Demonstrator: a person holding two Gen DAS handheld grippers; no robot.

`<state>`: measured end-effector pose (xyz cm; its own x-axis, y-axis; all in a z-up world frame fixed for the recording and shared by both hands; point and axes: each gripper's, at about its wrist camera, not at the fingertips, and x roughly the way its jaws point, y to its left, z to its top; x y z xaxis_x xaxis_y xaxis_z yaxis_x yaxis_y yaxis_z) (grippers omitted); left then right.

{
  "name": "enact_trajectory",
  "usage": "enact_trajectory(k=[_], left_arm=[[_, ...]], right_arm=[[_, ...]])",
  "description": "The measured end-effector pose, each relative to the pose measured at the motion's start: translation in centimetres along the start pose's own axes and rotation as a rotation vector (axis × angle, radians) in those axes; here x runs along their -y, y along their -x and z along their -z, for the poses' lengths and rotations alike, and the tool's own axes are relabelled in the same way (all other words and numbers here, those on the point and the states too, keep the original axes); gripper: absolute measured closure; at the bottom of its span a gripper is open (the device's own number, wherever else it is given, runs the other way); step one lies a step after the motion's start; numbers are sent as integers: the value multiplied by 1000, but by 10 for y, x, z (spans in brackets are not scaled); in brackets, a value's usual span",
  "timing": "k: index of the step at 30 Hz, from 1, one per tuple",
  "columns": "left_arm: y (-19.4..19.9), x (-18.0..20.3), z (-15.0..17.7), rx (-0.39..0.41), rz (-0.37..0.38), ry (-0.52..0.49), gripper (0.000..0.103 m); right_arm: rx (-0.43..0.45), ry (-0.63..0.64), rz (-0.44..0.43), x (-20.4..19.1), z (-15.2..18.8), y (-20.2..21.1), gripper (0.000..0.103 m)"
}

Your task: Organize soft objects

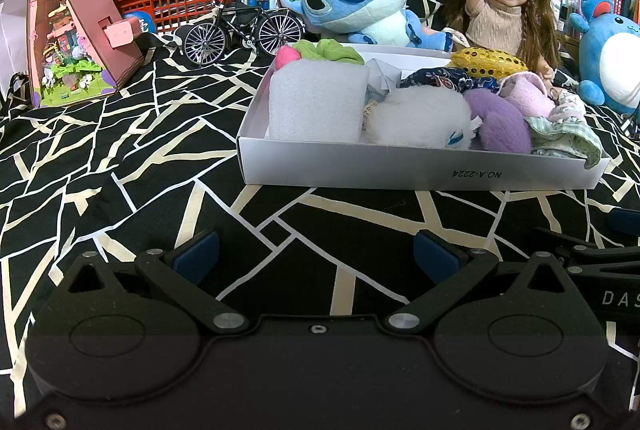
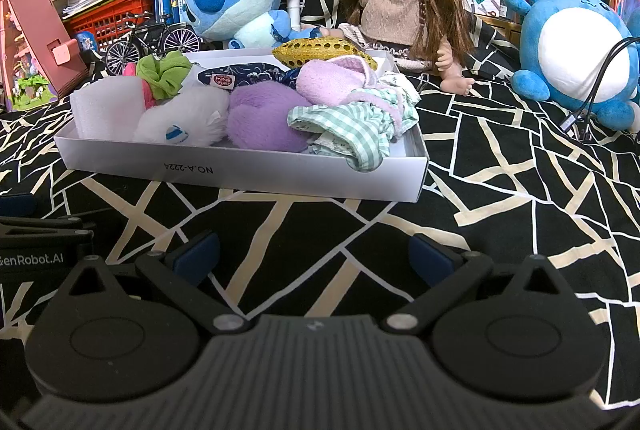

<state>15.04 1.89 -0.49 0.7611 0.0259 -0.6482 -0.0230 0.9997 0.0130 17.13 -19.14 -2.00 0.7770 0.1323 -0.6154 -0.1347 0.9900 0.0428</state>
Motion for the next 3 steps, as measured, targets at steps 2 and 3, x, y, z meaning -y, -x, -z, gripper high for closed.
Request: enact_trajectory(k=[2, 3], left_arm=[[0, 0, 0, 0, 0, 0, 0], [0, 0, 0, 0, 0, 0, 0]], right_arm=[[0, 0, 0, 0, 0, 0, 0], [0, 0, 0, 0, 0, 0, 0]])
